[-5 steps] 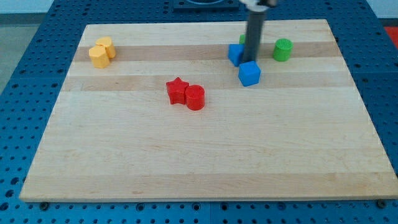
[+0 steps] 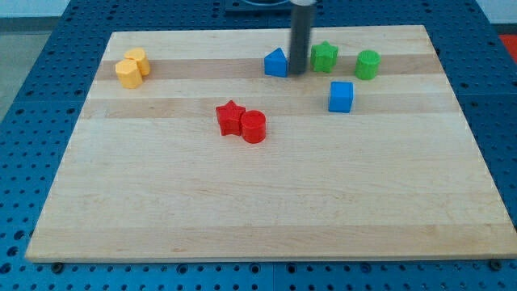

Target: Move the blue triangle to the right of the yellow heart

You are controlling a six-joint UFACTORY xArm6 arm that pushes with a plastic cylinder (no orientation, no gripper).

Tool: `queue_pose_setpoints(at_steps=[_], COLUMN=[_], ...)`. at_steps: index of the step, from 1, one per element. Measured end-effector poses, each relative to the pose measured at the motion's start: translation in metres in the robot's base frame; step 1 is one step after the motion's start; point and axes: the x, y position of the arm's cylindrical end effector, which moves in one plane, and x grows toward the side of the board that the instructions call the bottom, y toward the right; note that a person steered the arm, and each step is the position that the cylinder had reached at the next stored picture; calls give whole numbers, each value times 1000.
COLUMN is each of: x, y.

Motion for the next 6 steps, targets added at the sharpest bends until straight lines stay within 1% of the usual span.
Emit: queue_pose_setpoints(at_steps=[1,2,3,4,5,6], x=[-14,-15,-11,-10,20,48], y=[-98,-151,-183,-200,-70,43])
